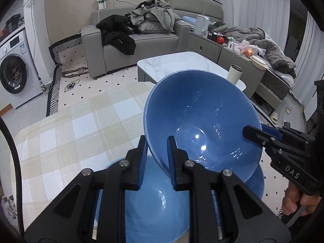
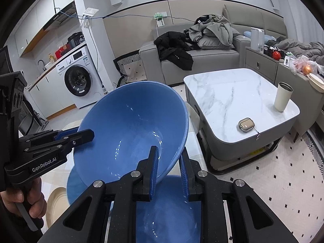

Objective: Organize plates and bowls

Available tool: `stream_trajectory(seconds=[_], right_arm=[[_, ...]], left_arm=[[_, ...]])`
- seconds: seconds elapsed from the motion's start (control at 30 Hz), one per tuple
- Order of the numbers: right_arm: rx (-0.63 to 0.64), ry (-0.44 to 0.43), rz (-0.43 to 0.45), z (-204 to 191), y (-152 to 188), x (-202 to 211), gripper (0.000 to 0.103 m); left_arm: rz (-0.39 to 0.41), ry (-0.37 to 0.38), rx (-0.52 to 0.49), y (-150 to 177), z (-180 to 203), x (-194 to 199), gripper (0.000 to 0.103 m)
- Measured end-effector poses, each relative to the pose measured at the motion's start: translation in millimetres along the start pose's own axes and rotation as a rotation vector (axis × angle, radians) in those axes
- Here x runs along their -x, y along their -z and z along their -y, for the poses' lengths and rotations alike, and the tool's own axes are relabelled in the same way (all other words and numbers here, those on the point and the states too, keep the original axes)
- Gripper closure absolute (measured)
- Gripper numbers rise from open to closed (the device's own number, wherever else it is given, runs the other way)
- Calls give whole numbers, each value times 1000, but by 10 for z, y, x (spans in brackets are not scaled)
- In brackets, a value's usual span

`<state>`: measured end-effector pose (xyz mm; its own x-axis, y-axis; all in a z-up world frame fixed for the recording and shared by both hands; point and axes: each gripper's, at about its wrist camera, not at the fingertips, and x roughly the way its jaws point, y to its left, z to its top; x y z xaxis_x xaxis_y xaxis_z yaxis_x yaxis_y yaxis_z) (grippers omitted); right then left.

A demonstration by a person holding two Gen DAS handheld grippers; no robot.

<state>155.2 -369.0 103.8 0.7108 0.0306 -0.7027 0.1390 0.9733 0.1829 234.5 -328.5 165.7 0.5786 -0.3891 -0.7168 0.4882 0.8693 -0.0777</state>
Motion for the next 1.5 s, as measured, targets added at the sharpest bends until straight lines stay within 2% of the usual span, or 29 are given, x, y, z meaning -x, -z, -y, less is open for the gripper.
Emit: stream_trajectory(seconds=[0.77,1.5], right_arm=[[24,-51,54,-403,111,331,81],[19,-134,31,-665,318,191,81]], left_arm=[[56,-17,18,450,-292,980,88],[56,-54,62,679,-654,1109,88]])
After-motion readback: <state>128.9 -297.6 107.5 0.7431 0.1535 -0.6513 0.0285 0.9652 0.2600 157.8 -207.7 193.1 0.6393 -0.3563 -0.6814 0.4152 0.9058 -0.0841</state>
